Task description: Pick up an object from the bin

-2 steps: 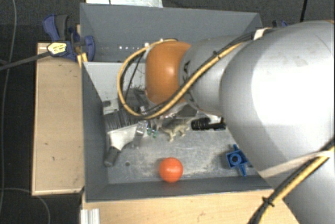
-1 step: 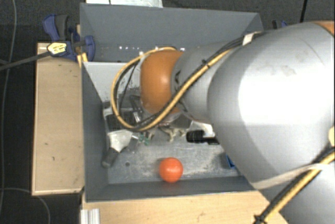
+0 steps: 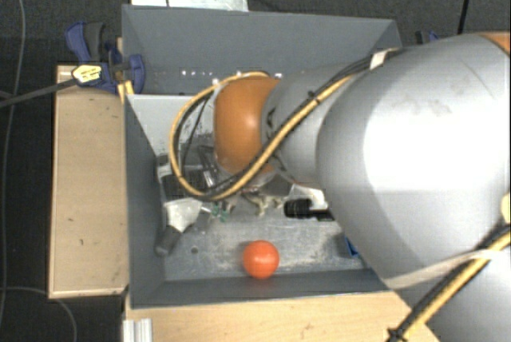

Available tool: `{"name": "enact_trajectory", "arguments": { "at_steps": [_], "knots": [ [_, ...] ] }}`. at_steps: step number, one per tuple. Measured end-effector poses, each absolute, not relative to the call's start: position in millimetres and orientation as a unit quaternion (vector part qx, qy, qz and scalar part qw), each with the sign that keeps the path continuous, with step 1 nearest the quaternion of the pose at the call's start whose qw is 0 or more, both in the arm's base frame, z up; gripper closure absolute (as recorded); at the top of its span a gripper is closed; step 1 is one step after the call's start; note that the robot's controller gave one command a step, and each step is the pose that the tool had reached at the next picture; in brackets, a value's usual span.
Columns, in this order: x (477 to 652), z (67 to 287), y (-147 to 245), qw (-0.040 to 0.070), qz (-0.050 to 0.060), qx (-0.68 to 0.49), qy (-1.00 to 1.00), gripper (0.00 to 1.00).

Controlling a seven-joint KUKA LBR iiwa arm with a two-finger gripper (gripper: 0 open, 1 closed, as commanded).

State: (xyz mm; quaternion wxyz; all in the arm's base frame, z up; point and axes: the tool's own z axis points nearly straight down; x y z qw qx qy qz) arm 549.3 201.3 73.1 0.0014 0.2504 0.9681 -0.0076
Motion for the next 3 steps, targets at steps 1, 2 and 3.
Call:
{"name": "enact_trajectory", "arguments": {
  "at_steps": [1, 2, 3],
  "knots": [
    [548.7, 73, 200, 0.005, -0.008, 0.222, 0.975, 1.0],
    [538.3, 76, 189, 0.0, -0.007, 0.227, 0.974, 1.0],
    [536.2, 80, 184, -0.001, -0.009, 0.306, 0.952, 1.0]
  ]
}}
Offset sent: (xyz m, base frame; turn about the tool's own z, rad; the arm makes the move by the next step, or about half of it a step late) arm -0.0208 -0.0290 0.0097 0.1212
